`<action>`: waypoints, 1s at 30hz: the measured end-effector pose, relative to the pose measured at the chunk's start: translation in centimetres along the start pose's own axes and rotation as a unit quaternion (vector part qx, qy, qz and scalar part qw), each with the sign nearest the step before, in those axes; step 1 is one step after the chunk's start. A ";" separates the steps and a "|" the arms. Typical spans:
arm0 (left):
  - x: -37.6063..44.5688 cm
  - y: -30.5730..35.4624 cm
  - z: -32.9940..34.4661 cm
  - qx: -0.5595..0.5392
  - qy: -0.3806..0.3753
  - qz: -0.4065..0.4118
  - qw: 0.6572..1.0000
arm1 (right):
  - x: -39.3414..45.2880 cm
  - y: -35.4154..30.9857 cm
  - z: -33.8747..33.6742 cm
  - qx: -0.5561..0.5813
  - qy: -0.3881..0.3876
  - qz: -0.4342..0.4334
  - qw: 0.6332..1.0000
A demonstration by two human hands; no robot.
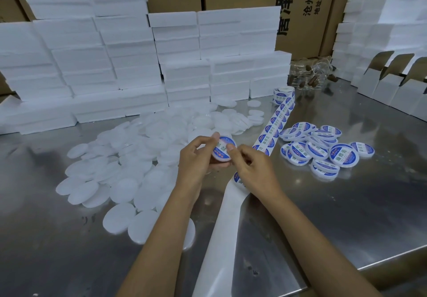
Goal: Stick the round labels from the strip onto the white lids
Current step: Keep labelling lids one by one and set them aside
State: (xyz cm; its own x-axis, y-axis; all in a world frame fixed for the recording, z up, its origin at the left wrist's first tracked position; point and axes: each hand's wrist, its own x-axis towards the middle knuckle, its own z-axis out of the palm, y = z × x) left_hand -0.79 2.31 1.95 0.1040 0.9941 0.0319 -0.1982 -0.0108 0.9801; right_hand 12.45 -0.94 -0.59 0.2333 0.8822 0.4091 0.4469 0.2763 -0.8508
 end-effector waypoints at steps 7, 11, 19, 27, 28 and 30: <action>0.0 -0.3 0.2 0.059 -0.016 0.006 0.998 | 0.3 0.2 -0.5 0.002 -0.013 0.056 0.998; -0.1 -0.7 0.6 0.070 -0.062 -0.007 0.996 | 1.5 0.8 -2.1 0.014 0.144 0.145 0.979; 0.2 -1.0 0.6 0.166 -0.041 0.015 0.985 | 3.5 3.3 -7.5 0.275 0.255 0.328 0.867; 0.3 -0.5 0.6 0.067 0.051 0.035 0.996 | 3.3 3.2 -7.6 0.259 0.240 0.329 0.876; 0.4 -0.4 0.4 0.051 0.074 0.048 0.995 | 3.2 3.0 -7.3 0.233 0.240 0.318 0.887; 0.7 -0.1 -0.2 0.029 0.126 0.070 0.989 | 3.0 2.6 -6.5 0.160 0.236 0.273 0.919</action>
State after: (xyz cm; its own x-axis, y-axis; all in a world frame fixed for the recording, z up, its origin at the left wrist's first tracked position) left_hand -0.89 3.01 1.84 -0.1679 0.9777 0.1262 -0.1365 -0.1498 0.9793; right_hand 19.92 -0.06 0.59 0.7291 0.6804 -0.0738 -0.1072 0.0070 -0.9942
